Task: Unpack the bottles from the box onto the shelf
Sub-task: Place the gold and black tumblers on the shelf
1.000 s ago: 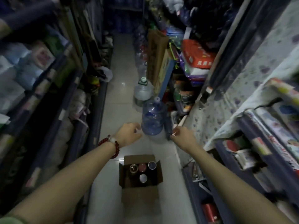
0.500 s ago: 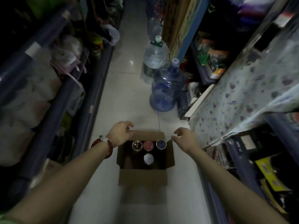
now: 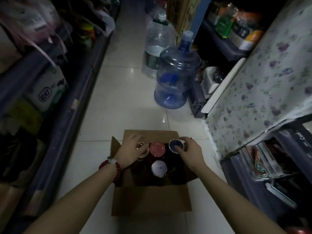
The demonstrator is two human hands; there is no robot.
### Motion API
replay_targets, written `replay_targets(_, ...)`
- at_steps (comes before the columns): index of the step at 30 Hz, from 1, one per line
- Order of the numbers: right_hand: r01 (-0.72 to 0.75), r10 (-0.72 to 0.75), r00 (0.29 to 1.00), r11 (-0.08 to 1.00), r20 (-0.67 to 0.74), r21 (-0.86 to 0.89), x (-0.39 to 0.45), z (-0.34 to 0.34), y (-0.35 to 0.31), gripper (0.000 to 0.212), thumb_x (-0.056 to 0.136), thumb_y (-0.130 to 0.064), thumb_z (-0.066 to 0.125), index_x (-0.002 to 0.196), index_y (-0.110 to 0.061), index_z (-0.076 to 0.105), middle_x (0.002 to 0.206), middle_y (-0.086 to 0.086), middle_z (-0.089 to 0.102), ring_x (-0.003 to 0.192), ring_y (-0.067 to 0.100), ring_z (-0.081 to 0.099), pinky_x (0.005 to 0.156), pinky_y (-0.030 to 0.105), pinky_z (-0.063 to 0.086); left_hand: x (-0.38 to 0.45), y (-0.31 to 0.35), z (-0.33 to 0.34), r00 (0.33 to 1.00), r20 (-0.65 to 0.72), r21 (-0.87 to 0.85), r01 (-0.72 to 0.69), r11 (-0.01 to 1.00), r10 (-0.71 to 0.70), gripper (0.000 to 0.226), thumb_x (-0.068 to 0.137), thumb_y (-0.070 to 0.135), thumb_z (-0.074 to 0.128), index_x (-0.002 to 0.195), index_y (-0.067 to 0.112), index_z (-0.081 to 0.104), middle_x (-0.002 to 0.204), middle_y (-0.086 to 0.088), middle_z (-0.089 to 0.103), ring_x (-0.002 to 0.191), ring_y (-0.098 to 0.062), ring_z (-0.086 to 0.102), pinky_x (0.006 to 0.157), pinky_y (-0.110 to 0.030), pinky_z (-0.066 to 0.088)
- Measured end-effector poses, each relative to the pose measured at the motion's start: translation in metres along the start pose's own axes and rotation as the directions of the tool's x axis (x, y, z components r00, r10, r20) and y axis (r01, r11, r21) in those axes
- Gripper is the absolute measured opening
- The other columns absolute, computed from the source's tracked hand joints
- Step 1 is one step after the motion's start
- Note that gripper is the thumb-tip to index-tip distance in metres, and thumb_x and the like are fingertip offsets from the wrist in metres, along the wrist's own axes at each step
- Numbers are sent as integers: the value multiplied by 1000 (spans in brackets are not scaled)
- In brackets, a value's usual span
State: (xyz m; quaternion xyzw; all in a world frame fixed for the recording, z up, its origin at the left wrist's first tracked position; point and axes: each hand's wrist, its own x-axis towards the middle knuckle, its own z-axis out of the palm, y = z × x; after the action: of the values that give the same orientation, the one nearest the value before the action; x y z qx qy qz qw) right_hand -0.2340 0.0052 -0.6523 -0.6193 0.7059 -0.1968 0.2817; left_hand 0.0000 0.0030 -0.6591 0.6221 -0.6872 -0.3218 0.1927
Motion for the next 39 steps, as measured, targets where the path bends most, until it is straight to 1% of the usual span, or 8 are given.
replay_targets(3,26,-20,998,994,-58,108,12,20,14,53,89,-29,65,137,-17,47,129,6,54,118,21,52,90,21,37,9,-14,22,999,-31,-177,16,984,-22,53,94,45,46,140,19,42,145,3,38,133,-12,37,110,-28,29)
replay_targets(7,61,-31,991,971,-133,231,21,41,25,50,93,-29,60,139,-20,44,128,-4,47,111,4,40,92,17,30,19,-35,46,998,-57,-256,-29,966,15,52,96,46,40,142,23,41,154,5,30,142,-12,26,118,-35,23)
replay_targets(12,41,-9,991,970,-130,242,31,71,39,51,94,-44,49,138,-19,46,143,4,46,134,21,41,111,36,34,22,-58,73,998,-53,-189,-39,981,29,59,92,60,37,139,26,44,155,7,27,144,-13,19,116,-33,14)
replay_targets(14,33,-13,995,976,-96,214,33,78,43,55,94,-49,47,139,-18,46,148,5,39,139,24,35,114,34,30,22,-63,76,996,-78,-140,-64,988,53,56,91,57,42,139,29,44,155,8,26,145,-14,18,118,-36,16)
replay_targets(18,44,-25,993,985,-117,168,38,86,51,57,93,-37,57,144,-17,39,154,4,26,140,21,30,105,21,26,21,-74,72,992,-125,-150,-53,987,35,53,86,50,57,135,34,46,154,8,24,141,-16,24,115,-35,26)
replay_targets(28,-32,73,976,981,-207,193,50,95,54,87,79,-51,70,148,-20,27,144,10,34,130,26,41,103,36,43,23,-67,79,973,-213,-234,36,972,-87,62,73,30,79,128,37,52,153,-3,23,140,-22,27,112,-29,29)
replay_targets(35,-27,72,975,978,-211,207,43,89,49,76,83,-38,71,145,-14,33,137,12,40,122,28,49,92,24,40,18,-56,78,960,-249,-222,69,973,-125,68,73,25,80,133,32,50,129,-7,48,110,-7,41,99,-18,33)
replay_targets(39,-20,65,970,981,-235,191,34,73,40,76,84,-35,71,146,-14,33,137,12,41,122,26,48,90,20,34,9,-45,67,934,-320,-253,77,964,-159,64,73,24,80,131,27,53,127,-5,52,108,-7,44,94,-17,35)
